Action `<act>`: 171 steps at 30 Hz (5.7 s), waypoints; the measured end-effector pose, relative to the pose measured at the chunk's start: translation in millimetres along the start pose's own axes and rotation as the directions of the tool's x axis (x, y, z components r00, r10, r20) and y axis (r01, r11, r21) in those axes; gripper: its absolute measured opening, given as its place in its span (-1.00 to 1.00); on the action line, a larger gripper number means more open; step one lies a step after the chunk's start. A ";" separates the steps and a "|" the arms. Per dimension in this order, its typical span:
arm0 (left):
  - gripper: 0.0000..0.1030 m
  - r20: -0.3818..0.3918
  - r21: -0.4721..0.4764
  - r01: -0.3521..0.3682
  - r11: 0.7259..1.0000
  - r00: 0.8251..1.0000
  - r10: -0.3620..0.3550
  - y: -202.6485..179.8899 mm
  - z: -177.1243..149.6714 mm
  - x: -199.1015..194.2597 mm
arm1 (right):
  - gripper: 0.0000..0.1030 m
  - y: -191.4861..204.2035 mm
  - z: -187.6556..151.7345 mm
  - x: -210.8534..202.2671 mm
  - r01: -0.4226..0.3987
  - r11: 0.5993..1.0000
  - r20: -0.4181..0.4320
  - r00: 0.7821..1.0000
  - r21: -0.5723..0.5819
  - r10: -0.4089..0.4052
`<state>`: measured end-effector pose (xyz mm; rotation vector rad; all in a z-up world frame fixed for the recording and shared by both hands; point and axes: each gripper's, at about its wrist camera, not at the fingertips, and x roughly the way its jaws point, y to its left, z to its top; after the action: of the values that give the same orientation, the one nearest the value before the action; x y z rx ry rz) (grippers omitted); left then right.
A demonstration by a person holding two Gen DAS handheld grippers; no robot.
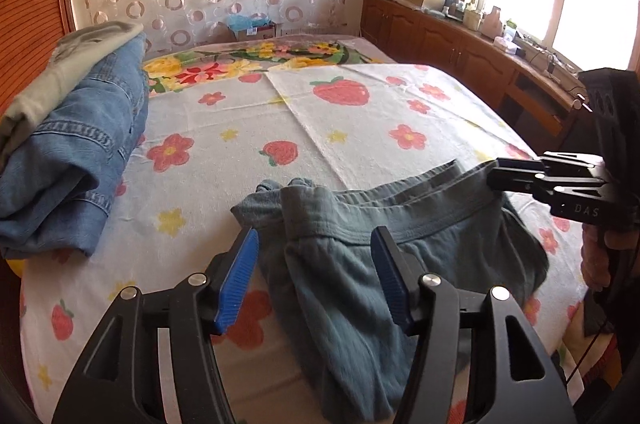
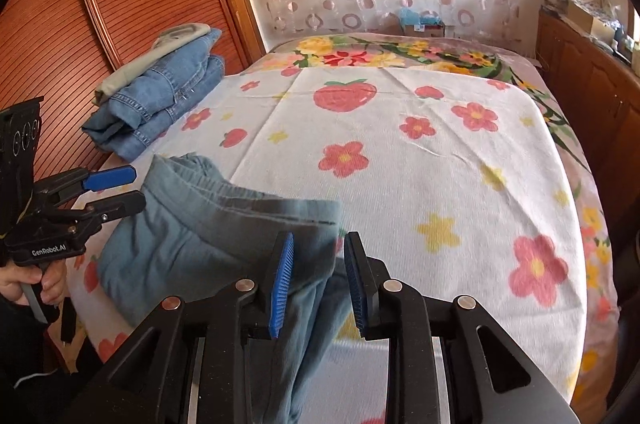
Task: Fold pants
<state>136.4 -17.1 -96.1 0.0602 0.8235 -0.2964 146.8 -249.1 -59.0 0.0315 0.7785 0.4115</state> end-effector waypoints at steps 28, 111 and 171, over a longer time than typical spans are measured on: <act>-0.14 -0.039 -0.008 -0.010 1.000 0.999 0.009 4.7 15.0 20.7 | -0.23 5.5 3.5 5.5 0.047 0.998 0.038 0.998 -0.028 -0.046; -0.70 0.217 -0.043 0.084 0.996 0.973 -0.073 18.6 45.7 -97.7 | -0.85 45.8 33.1 -54.8 -0.029 0.997 0.212 0.976 -0.078 0.045; -0.70 0.268 -0.430 -0.246 0.869 0.884 0.382 250.2 71.7 -83.0 | -0.85 83.6 268.0 233.4 -0.286 0.786 0.127 0.900 -0.548 0.416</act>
<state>205.2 230.1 -2.1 -0.2201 0.4946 0.1743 450.5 -52.6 -10.0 -0.2806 0.3928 0.9556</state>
